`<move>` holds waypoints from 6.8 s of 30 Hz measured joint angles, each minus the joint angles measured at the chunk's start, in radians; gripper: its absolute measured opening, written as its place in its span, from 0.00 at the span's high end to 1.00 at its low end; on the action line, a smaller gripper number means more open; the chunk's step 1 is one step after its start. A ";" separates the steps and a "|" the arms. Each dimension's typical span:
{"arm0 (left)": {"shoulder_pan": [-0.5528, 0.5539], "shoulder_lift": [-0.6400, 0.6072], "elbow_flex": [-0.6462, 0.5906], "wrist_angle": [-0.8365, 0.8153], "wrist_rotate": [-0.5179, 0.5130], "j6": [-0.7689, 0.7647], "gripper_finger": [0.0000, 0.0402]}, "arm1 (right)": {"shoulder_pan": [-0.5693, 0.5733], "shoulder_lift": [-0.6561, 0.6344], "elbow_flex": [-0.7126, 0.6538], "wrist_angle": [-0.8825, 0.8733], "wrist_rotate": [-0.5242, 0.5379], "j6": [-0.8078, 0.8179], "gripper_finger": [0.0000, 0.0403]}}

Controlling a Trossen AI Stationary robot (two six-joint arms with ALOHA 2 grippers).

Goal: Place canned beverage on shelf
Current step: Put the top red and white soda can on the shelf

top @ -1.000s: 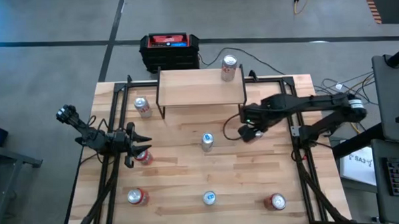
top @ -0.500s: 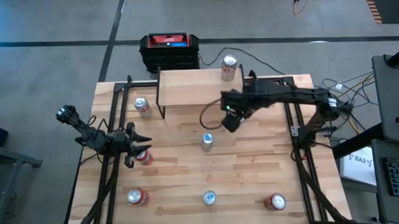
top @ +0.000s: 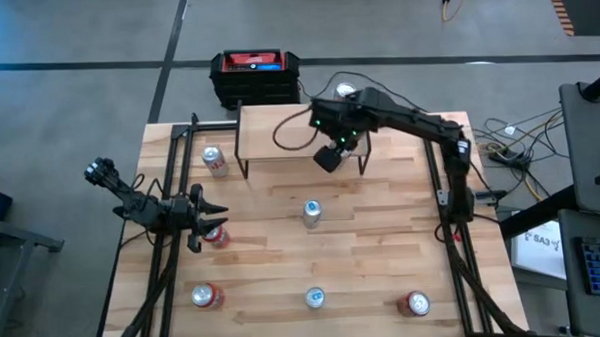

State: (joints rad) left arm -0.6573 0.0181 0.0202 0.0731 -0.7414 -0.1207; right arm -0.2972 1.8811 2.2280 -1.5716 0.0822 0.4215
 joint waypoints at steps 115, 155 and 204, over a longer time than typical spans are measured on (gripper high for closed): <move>0.000 0.002 0.000 0.000 0.000 0.000 0.71 | 0.504 0.001 -0.606 0.199 1.300 1.137 0.06; 0.000 0.002 0.000 0.000 0.000 0.000 0.71 | 0.611 0.002 -0.946 0.237 1.489 1.685 0.06; 0.000 0.002 0.000 0.000 0.000 0.000 0.71 | 0.676 0.004 -0.928 1.640 1.193 0.211 0.06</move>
State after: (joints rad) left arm -0.6573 0.0200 0.0200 0.0731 -0.7414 -0.1208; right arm 0.3786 1.8847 1.2999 0.0684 1.2749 0.6325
